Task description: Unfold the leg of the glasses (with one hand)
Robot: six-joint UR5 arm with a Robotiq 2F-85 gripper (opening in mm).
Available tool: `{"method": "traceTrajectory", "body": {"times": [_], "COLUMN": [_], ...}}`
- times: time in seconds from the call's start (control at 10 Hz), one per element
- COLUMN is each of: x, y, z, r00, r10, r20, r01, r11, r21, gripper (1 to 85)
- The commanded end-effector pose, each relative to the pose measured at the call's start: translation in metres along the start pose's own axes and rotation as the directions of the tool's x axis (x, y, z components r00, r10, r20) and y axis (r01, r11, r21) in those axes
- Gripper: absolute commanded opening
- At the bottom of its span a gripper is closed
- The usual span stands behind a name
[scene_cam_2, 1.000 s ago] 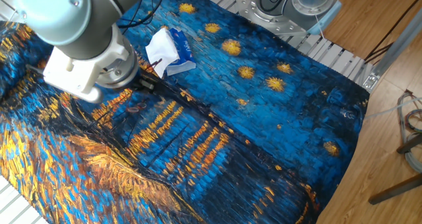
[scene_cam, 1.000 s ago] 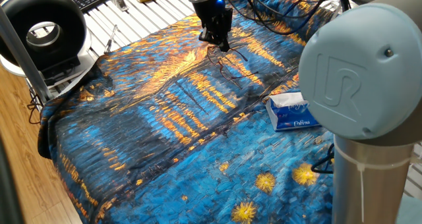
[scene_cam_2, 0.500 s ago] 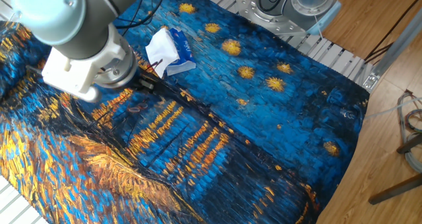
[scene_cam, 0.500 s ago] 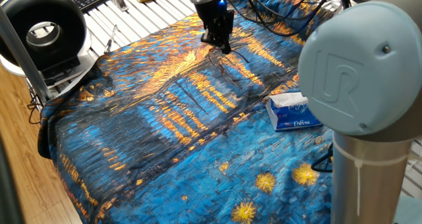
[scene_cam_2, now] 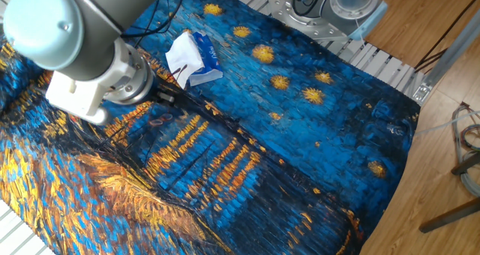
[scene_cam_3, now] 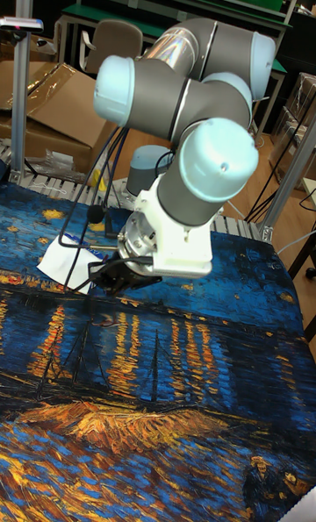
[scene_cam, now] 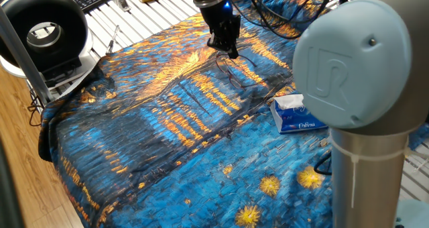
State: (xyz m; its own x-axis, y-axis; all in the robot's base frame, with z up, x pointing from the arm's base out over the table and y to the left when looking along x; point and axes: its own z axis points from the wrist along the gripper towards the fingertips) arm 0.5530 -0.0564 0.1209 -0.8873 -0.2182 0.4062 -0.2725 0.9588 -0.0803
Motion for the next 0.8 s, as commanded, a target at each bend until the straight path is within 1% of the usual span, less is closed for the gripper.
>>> {"method": "traceTrajectory", "body": {"times": [0.0,0.3,0.7], "x": [-0.001,-0.009,-0.022], "y": [0.003,0.003,0.002], "z": [0.006,0.008,0.011], "r00": [1.000,1.000,0.999], "r10": [0.000,0.006,0.001], "r20": [-0.017,0.000,0.032], "r01": [0.000,-0.006,-0.001], "r11": [1.000,1.000,1.000], "r21": [-0.025,-0.027,-0.024], "gripper": [1.0,1.0,1.0]}}
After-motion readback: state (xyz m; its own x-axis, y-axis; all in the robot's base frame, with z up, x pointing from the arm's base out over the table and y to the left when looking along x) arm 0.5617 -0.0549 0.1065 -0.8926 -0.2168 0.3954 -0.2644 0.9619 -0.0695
